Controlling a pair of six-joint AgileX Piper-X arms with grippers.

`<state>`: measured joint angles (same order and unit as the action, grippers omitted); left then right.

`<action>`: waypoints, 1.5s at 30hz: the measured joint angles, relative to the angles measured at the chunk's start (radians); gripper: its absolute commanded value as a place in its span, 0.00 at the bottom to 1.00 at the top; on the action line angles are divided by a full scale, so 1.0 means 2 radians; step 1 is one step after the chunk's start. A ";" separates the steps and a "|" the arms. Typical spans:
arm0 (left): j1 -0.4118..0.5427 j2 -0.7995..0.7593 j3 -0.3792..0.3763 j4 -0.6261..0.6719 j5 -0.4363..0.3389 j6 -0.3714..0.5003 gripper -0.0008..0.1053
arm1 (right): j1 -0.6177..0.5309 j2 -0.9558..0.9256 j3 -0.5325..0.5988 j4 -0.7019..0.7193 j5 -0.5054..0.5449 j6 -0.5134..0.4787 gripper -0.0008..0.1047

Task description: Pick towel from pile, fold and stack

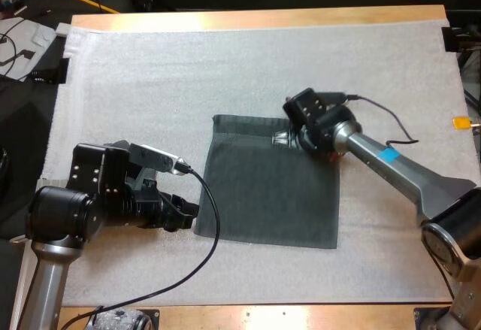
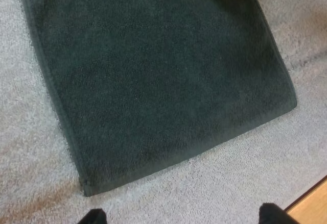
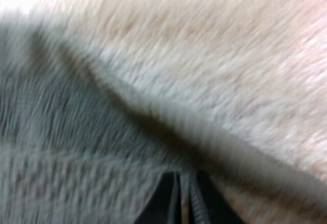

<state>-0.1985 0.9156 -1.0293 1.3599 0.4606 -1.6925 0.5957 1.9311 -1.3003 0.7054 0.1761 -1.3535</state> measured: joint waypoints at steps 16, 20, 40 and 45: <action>0.000 0.000 0.000 0.000 0.004 0.000 0.55 | -0.031 -0.058 -0.053 -0.011 0.048 0.012 0.01; 0.000 0.000 0.000 0.000 0.004 0.000 0.55 | -0.031 -0.074 -0.051 0.001 0.053 -0.004 0.01; 0.000 -0.001 0.002 0.000 0.004 0.000 0.55 | 0.044 -0.338 -0.008 0.171 0.019 -0.020 0.01; 0.000 -0.010 0.003 0.003 0.004 0.000 0.55 | 0.075 -0.367 -0.005 0.202 0.023 -0.018 0.01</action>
<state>-0.1985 0.8961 -1.0227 1.3655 0.4684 -1.6925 0.7460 1.1969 -1.3098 1.1088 0.2222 -1.3893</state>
